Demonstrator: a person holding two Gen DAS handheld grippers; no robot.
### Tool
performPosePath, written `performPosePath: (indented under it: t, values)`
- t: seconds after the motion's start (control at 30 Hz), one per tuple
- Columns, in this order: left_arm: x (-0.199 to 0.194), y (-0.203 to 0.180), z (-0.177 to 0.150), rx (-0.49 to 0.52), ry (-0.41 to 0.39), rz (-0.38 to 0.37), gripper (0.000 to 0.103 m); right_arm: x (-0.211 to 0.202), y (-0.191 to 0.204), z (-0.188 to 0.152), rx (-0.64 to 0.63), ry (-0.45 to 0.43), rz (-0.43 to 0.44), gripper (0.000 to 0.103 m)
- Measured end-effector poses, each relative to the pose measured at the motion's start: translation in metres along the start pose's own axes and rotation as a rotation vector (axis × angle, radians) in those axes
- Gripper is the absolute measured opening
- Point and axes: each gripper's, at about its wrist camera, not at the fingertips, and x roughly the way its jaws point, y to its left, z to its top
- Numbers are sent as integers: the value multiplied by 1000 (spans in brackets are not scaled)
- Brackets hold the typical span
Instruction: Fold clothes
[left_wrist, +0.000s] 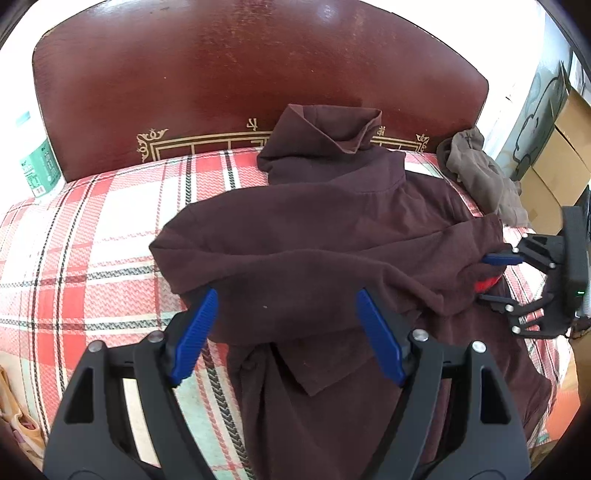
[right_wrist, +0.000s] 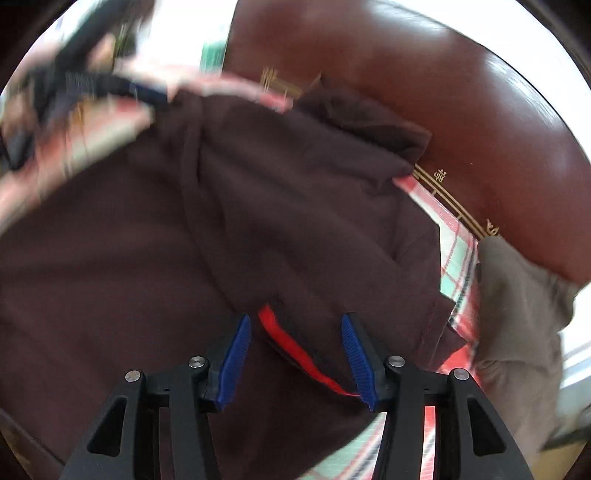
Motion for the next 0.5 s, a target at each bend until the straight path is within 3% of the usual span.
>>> performPosePath:
  t: [0.03, 0.1, 0.13, 0.17, 0.47, 0.5]
  values:
    - [0, 0, 0, 0, 1, 0, 79, 4, -3, 0, 13, 14, 8, 48]
    - [1, -1, 0, 1, 3, 1, 79, -11, -16, -1, 91, -23, 99, 30]
    - [1, -1, 0, 1, 4, 1, 79, -20, -24, -2, 134, -47, 149, 14]
    - [-1, -1, 0, 1, 1, 0, 79, -30, -31, -3, 176, -71, 199, 9]
    - [0, 15, 3, -15, 2, 22, 79, -103, -102, -14, 557, -278, 656, 10]
    - [2, 16, 4, -16, 4, 25, 79, -100, -111, -13, 584, -267, 656, 10]
